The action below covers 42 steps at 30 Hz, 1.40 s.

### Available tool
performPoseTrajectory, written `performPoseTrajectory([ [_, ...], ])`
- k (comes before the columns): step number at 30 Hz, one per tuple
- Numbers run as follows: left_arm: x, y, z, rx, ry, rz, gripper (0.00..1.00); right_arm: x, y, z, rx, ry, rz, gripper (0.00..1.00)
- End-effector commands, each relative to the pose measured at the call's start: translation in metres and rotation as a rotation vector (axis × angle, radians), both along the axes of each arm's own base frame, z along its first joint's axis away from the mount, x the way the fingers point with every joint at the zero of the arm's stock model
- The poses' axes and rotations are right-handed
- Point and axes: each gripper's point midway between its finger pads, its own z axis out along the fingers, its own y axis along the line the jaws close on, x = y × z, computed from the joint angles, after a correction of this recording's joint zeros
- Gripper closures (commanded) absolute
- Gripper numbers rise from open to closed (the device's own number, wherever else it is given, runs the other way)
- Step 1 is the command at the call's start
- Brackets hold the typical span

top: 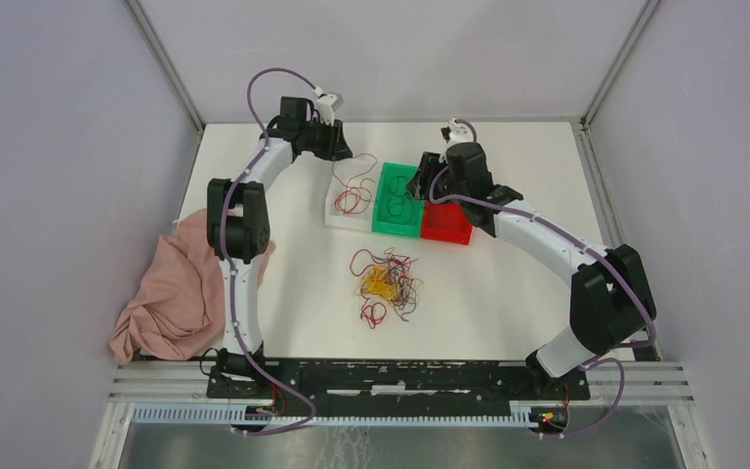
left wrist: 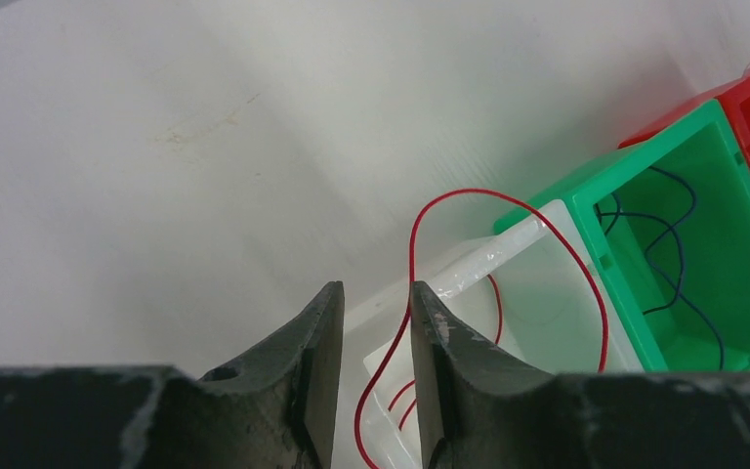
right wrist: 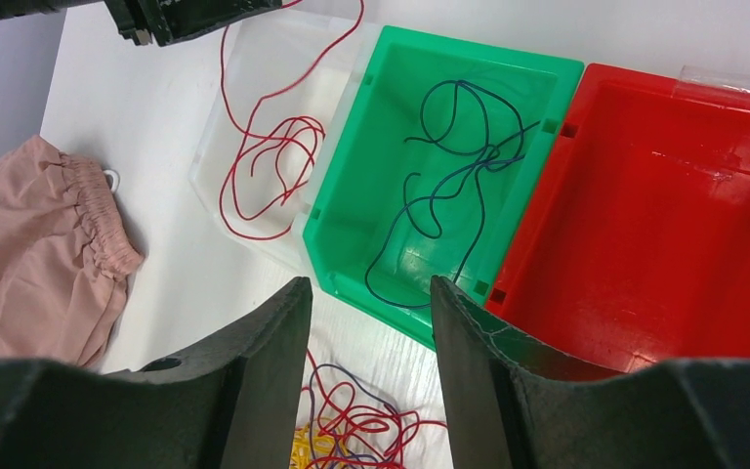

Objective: Untangle the cables
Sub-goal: Place the cable in the bin.

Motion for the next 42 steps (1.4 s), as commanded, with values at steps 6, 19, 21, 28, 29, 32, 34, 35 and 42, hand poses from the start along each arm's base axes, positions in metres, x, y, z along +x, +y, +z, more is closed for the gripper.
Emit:
performPoseTrajectory([
  [6, 0.003, -0.008, 0.019, 0.106, -0.153, -0.065, 0.73, 0.004, 0.000, 0.022, 0.052, -0.063, 0.001, 0.48],
  [19, -0.001, -0.016, 0.084, 0.048, -0.289, -0.082, 0.89, 0.003, -0.006, 0.019, 0.058, -0.067, -0.011, 0.50],
  [21, -0.003, -0.017, 0.094, 0.032, -0.304, -0.084, 0.89, 0.003, -0.007, 0.018, 0.061, -0.066, -0.014, 0.50],
  [28, -0.017, -0.018, 0.107, -0.003, -0.272, -0.077, 0.87, 0.002, -0.010, 0.011, 0.055, -0.055, -0.021, 0.50],
  [29, -0.020, -0.015, 0.105, 0.011, -0.256, -0.065, 0.77, 0.001, -0.011, 0.011, 0.051, -0.055, -0.023, 0.49],
  [32, -0.031, 0.000, 0.086, 0.072, -0.197, -0.053, 0.45, 0.000, -0.014, 0.011, 0.042, -0.061, -0.029, 0.41],
  [34, -0.036, 0.012, 0.073, 0.081, -0.157, -0.022, 0.37, 0.000, -0.014, 0.009, 0.039, -0.060, -0.028, 0.38],
  [35, -0.036, 0.019, 0.069, 0.071, -0.138, 0.003, 0.34, 0.000, -0.014, 0.009, 0.038, -0.058, -0.027, 0.38],
  [42, -0.027, 0.050, 0.053, -0.043, -0.044, 0.105, 0.32, 0.003, -0.008, 0.004, 0.056, -0.046, -0.017, 0.38],
])
